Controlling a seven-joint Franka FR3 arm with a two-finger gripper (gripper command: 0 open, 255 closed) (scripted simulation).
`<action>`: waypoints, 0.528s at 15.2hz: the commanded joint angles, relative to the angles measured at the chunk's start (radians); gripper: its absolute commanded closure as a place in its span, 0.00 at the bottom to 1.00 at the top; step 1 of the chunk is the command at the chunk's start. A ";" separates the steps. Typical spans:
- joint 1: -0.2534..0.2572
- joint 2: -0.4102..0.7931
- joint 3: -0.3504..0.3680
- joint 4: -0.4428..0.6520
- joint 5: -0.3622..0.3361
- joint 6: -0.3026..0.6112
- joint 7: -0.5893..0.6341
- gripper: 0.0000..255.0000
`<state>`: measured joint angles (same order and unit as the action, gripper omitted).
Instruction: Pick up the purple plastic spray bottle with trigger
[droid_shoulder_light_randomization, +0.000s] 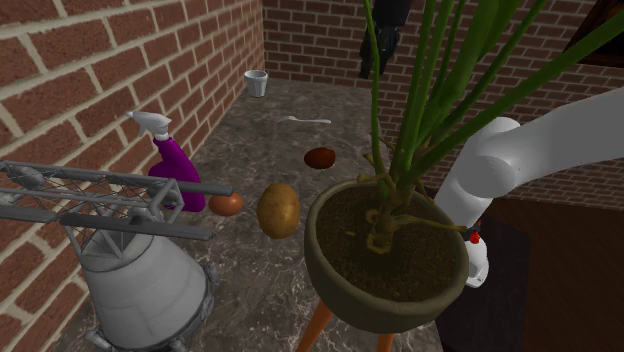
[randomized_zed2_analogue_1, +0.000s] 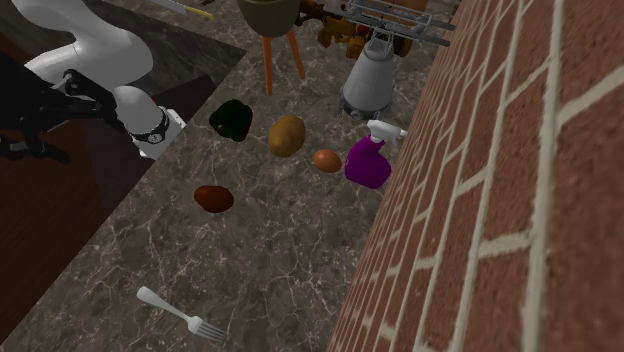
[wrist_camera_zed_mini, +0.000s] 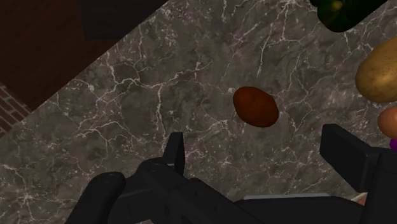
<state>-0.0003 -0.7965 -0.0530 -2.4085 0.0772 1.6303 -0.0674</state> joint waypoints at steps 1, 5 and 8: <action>0.000 0.000 0.000 0.000 0.000 0.000 0.000 0.00; 0.042 0.089 0.070 0.047 0.036 0.061 0.041 0.00; 0.069 0.161 0.121 0.092 0.054 0.103 0.071 0.00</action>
<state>0.0594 -0.6535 0.0503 -2.3313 0.1246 1.7248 -0.0083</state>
